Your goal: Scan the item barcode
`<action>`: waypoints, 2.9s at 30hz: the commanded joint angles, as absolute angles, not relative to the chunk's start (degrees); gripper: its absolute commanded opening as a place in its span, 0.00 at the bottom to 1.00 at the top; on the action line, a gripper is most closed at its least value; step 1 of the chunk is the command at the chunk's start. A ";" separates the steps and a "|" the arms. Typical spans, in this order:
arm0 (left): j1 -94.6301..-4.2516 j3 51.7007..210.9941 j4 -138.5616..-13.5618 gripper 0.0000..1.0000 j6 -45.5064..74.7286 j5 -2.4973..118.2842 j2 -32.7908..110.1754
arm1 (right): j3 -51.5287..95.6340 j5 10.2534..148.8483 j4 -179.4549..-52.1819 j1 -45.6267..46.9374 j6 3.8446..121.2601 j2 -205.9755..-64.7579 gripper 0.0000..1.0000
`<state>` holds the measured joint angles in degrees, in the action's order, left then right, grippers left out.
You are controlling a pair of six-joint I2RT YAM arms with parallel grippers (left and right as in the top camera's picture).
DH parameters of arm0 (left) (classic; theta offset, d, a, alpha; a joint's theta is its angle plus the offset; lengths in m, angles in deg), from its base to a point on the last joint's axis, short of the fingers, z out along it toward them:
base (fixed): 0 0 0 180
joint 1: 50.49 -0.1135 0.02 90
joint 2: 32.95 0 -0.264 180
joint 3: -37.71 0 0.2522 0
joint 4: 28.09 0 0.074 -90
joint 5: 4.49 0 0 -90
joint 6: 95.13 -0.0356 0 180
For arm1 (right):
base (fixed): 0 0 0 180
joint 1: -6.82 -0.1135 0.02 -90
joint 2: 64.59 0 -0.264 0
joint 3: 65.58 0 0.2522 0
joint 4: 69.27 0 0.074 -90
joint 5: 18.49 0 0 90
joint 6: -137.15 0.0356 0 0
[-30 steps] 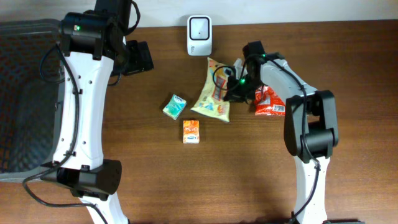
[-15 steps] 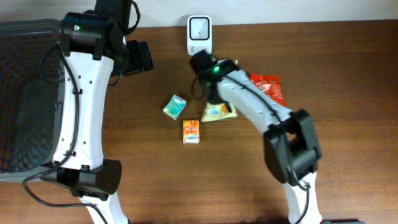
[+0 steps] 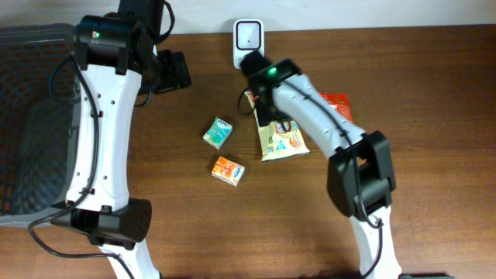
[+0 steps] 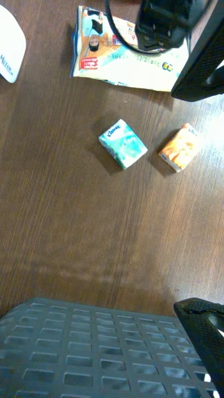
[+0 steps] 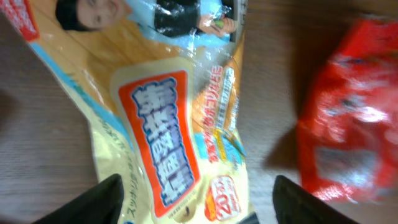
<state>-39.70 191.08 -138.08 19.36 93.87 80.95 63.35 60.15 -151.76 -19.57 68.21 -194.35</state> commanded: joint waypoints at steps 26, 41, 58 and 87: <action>-39.79 191.13 -137.97 0.99 19.67 93.87 81.13 | 45.60 67.80 -131.65 -6.11 63.86 -179.20 0.04; -39.79 191.13 -137.99 0.99 19.67 93.87 81.13 | 45.98 44.53 -133.97 -31.42 77.90 -189.82 0.04; -39.75 191.13 -137.99 0.99 19.67 93.87 81.13 | 49.52 105.07 -140.18 -14.33 51.51 -191.18 0.99; -39.79 191.13 -137.99 0.99 19.67 93.87 81.13 | 51.57 116.15 -134.84 -9.85 63.67 -190.61 0.04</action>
<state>-39.70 191.08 -138.06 19.36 93.87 80.95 50.28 95.60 -135.17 -14.66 67.71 -192.36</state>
